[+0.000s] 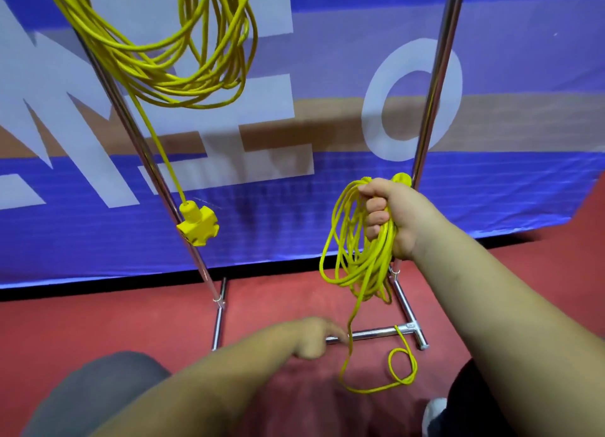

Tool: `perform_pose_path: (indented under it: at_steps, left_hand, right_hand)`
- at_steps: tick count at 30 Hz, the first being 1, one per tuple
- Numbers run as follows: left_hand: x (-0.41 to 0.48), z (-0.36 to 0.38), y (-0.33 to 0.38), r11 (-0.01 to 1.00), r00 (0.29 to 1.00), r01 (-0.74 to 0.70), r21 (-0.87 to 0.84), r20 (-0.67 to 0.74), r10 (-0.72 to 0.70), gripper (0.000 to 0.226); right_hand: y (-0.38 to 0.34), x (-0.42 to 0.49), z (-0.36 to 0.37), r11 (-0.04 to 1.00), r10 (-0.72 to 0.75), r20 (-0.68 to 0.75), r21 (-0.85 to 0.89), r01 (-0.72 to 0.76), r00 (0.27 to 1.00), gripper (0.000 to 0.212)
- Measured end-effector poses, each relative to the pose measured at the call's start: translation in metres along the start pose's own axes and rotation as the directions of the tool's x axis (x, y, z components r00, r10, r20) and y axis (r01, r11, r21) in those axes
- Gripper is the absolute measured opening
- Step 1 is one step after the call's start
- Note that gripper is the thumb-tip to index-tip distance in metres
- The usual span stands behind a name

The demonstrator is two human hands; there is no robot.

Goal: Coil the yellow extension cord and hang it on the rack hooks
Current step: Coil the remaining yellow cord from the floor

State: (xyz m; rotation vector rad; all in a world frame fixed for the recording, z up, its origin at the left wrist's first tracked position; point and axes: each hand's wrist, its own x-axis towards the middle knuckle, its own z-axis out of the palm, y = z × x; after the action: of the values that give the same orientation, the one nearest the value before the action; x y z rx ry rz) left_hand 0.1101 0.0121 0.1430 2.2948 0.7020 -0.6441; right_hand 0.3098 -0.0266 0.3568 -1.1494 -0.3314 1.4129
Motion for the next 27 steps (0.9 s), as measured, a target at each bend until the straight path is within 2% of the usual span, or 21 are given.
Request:
perform_pose_path:
  at_steps: [2,8,12,16,19,22,24,27]
  left_hand:
    - [0.003,0.01,-0.005,0.999,0.997,-0.04,0.035,0.068,0.038,0.058]
    - [0.015,0.022,-0.005,0.99,0.985,-0.14,-0.029,0.101,0.142,0.035]
    - [0.019,0.031,0.004,0.982,0.979,-0.155,-0.107,0.115,0.167,0.039]
    - [0.017,0.028,0.001,0.96,0.961,-0.147,-0.237,0.194,0.195,0.057]
    - [0.012,0.007,-0.01,0.981,0.974,-0.086,-0.175,0.195,0.12,0.035]
    - [0.003,-0.024,-0.025,0.975,1.0,0.002,-0.221,0.025,0.004,0.019]
    - [-0.004,-0.045,-0.03,0.942,0.988,0.088,-0.323,-0.095,-0.124,0.017]
    - [-0.02,-0.082,-0.022,0.828,0.917,0.191,-0.527,-0.206,-0.342,0.021]
  right_hand:
    - [-0.002,-0.002,-0.002,0.999,0.002,0.032,0.035,-0.003,0.999,0.034]
    - [-0.014,-0.003,-0.007,0.988,-0.032,0.109,0.155,0.015,0.994,0.033]
    - [-0.02,-0.003,-0.01,0.985,-0.046,0.118,0.169,0.025,0.992,0.031]
    - [-0.024,-0.001,-0.013,0.983,-0.042,0.108,0.185,0.021,0.993,0.026]
    - [-0.03,-0.001,-0.018,0.984,-0.047,0.108,0.178,0.027,0.993,0.025]
    - [-0.038,-0.002,-0.024,0.989,-0.063,0.104,0.137,0.049,0.993,0.024]
    - [-0.042,-0.004,-0.027,0.995,-0.072,0.106,0.076,0.064,0.992,0.023]
    - [-0.041,-0.003,-0.026,0.991,-0.101,0.094,-0.082,0.109,0.99,0.027]
